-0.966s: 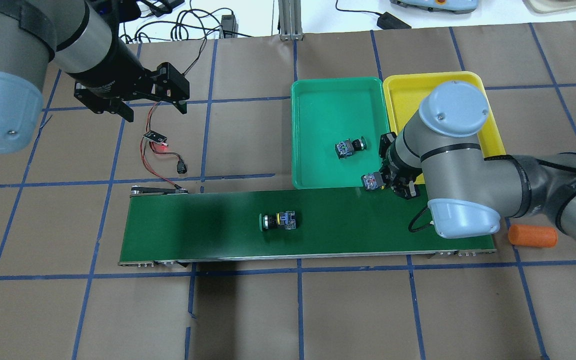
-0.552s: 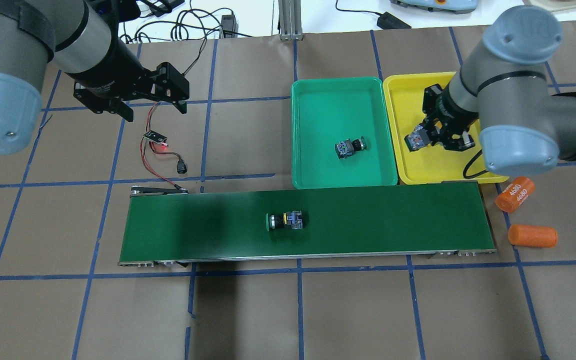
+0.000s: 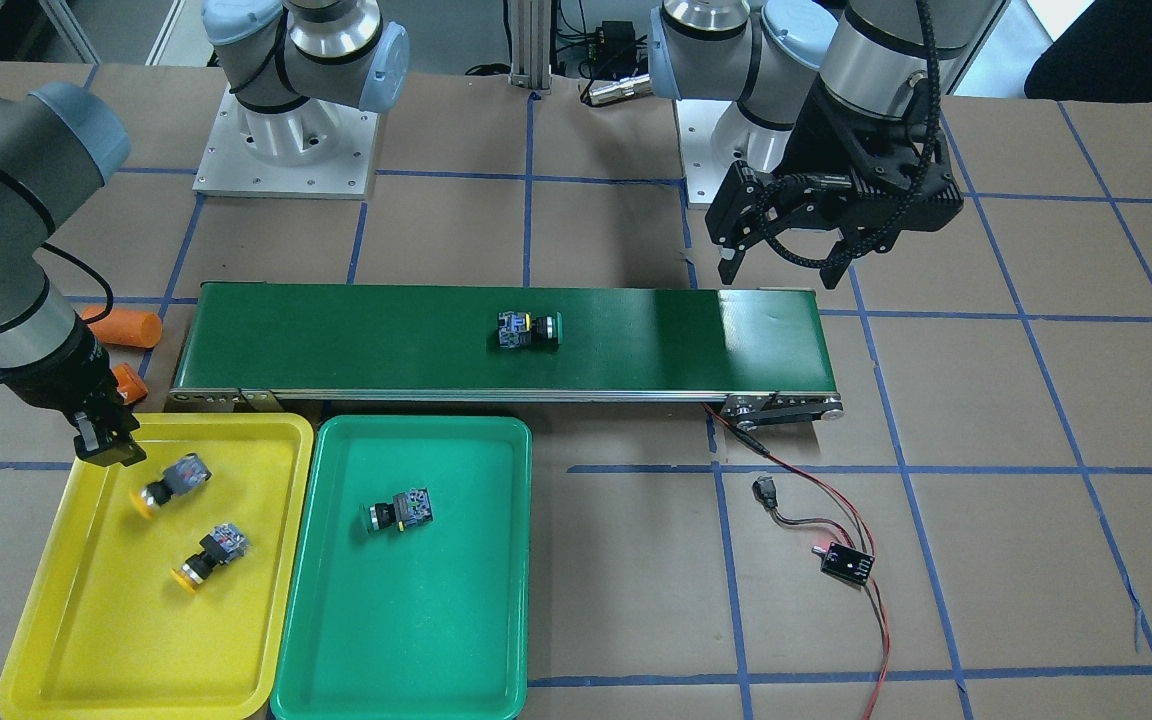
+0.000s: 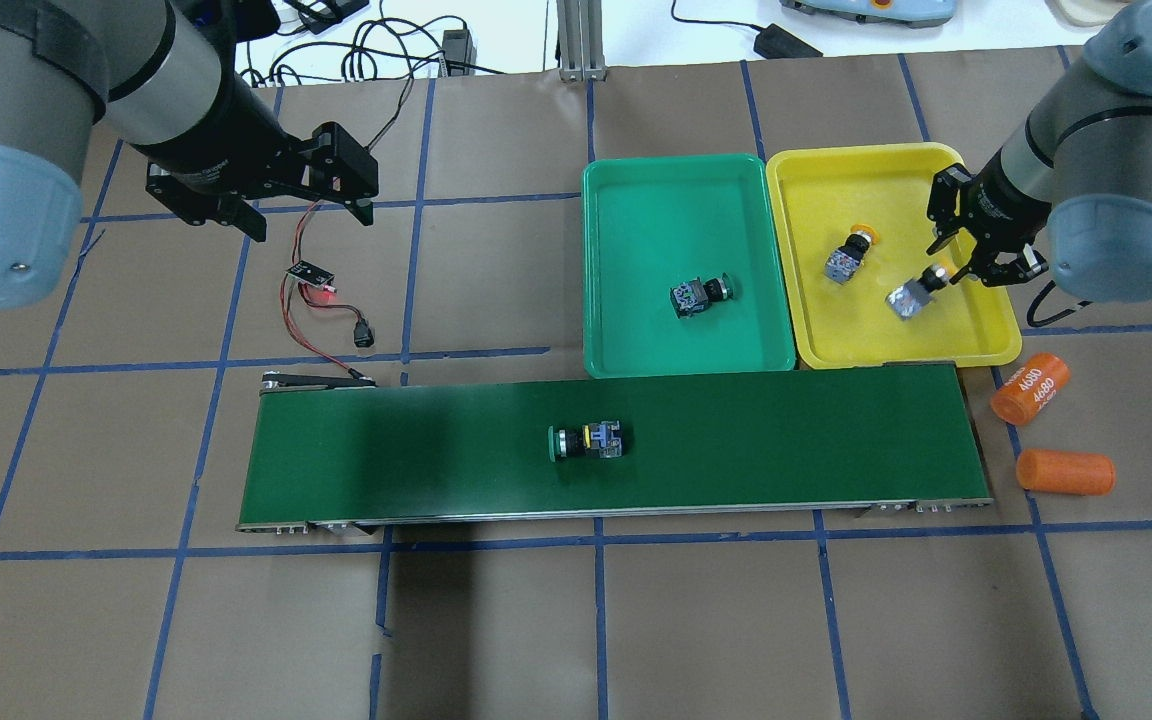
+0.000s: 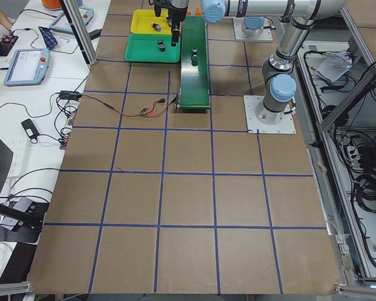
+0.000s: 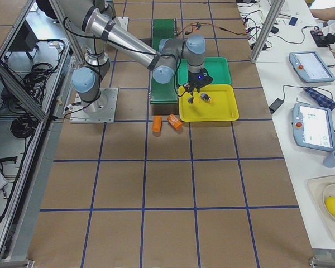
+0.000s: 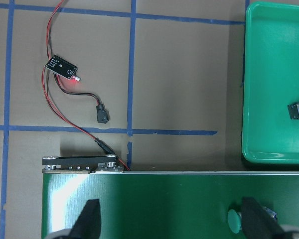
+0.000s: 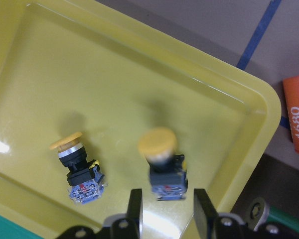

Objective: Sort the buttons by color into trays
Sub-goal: 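Place the yellow button in the yellow tray and open the right gripper, then move the right gripper back down over the green button on the belt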

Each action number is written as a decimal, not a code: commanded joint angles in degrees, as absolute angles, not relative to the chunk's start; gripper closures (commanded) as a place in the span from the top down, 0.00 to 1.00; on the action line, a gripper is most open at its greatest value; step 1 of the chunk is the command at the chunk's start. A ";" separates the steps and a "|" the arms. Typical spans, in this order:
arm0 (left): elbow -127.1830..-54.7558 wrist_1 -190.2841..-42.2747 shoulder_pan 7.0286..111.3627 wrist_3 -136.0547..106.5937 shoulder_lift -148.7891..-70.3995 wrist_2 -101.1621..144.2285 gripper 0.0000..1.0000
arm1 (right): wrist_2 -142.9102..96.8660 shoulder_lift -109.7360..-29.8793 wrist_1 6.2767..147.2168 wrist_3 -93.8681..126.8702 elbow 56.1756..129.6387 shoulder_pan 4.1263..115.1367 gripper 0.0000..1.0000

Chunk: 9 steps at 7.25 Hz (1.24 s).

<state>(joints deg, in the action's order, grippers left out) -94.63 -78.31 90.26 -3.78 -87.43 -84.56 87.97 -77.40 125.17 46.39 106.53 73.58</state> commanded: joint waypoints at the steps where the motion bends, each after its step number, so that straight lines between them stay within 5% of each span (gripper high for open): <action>1: -94.57 -78.31 90.26 -3.78 -87.10 -84.55 1.00 | 87.89 -77.43 124.90 46.05 106.35 73.48 1.00; 6: -94.83 -78.31 90.26 -3.78 -86.31 -84.46 1.00 | 87.28 -100.96 99.27 48.76 107.49 79.97 1.00; 9: -94.83 -78.31 90.26 -3.78 -86.05 -84.46 1.00 | 87.10 -100.28 98.71 53.69 113.97 81.73 1.00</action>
<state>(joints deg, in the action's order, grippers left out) -94.68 -78.31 90.24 -3.78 -86.28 -84.46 87.16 -100.19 99.28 52.19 111.06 80.97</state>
